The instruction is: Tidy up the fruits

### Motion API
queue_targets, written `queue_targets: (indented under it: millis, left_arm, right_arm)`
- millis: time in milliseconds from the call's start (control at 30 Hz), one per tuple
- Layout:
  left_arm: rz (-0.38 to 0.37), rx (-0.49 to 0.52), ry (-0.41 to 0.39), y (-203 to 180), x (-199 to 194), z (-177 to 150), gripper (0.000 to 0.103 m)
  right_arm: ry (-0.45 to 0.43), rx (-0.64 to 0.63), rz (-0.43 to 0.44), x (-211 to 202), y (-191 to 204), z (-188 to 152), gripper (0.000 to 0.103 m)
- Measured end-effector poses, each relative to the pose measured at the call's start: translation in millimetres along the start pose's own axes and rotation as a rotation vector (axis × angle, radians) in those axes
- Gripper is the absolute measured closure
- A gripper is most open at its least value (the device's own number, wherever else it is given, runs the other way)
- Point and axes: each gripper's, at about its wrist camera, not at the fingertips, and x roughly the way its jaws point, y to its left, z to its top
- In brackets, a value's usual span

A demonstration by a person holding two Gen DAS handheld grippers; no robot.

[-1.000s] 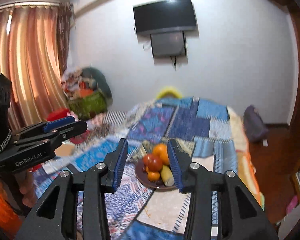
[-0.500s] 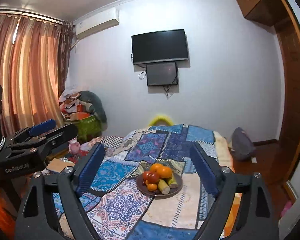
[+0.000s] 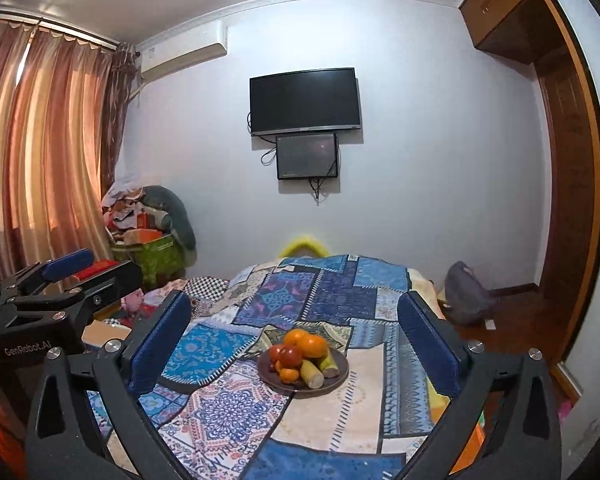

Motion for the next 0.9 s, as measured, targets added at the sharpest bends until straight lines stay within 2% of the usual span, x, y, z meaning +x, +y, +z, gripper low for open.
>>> queue_targets:
  millis: [900]
  left_arm:
    - [-0.004,-0.001,0.017,-0.6,3.3,-3.2,0.000]
  right_arm:
    - [-0.007,0.017,-0.001,-7.7,0.7,2.6,0.000]
